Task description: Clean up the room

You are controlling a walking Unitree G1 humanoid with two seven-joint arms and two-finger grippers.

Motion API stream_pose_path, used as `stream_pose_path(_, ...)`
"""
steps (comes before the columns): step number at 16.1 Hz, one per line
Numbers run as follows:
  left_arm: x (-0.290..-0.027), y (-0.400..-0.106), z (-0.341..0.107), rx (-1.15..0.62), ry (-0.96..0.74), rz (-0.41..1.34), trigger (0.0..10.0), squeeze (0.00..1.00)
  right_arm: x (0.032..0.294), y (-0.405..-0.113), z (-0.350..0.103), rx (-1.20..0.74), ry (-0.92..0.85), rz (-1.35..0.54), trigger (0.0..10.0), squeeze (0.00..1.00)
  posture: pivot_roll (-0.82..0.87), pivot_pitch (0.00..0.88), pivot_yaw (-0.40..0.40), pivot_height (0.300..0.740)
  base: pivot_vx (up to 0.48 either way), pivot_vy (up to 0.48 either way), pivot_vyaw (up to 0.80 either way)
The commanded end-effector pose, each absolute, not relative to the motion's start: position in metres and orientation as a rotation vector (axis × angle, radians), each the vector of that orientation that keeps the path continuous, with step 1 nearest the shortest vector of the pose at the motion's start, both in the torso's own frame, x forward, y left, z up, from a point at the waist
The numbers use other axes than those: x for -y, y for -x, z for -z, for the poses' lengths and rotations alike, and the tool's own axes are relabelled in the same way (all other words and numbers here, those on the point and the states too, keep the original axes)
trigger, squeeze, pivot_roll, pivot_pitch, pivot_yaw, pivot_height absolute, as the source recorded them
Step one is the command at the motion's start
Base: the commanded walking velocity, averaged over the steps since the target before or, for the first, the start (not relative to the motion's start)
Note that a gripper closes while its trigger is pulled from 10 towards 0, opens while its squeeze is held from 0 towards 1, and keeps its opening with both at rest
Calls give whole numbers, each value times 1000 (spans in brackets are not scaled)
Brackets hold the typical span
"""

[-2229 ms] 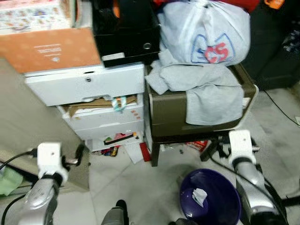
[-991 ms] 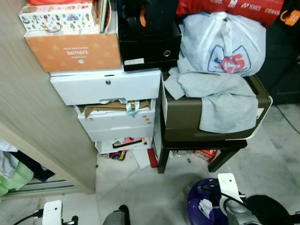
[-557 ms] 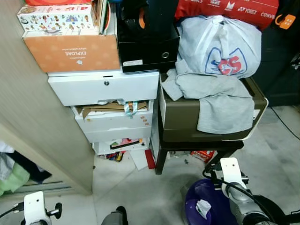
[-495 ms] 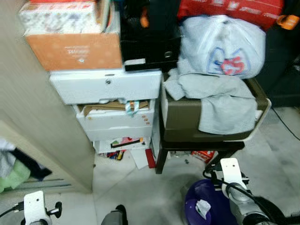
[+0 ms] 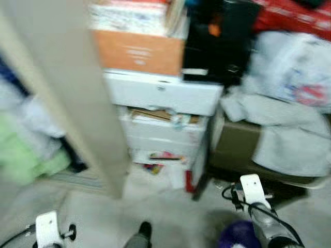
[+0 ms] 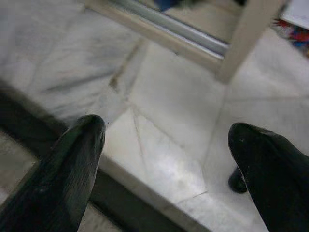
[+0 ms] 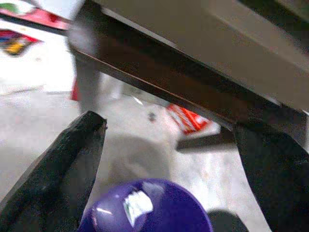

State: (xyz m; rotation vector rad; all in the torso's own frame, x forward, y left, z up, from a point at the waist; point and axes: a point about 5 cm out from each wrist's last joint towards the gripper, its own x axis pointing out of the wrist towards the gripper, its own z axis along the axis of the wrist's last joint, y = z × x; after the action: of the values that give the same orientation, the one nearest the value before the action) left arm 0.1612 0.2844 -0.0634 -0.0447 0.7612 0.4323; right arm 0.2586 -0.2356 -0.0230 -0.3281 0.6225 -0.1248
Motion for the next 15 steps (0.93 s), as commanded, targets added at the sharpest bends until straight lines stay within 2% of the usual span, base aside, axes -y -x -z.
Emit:
stream_pose_path(1,-283,-155,67,-790,32,-438,10000,0,240,-250,29,-656,351,122,10000,0,41,151,-21,740,0,0,800)
stream_pose_path(3,-285,-165,61,-748,20,-457,10000,0,237,-249,30,-648,355,112,10000,0,40,149,-19,740,0,0,800)
stream_pose_path(5,-301,-166,52,-694,-4,-509,10000,0,231,-253,27,-601,363,79,10000,0,41,146,-18,740,0,0,713)
stream_pose_path(8,-315,-178,37,-597,-20,-559,10000,0,239,-268,8,-495,345,76,10000,0,42,148,-14,740,0,0,623)
stream_pose_path(10,-318,-200,14,-443,-45,-557,10000,0,243,-283,-11,-397,325,63,10000,0,41,148,-16,740,0,0,625)
stream_pose_path(13,-303,-237,-28,-209,-105,-454,10000,0,235,-300,-36,-261,305,19,10000,0,40,149,-14,740,0,0,610)
stream_pose_path(15,-294,-246,-40,-147,-119,-411,10000,0,231,-303,-42,-227,307,-5,10000,0,40,152,-13,740,0,0,584)
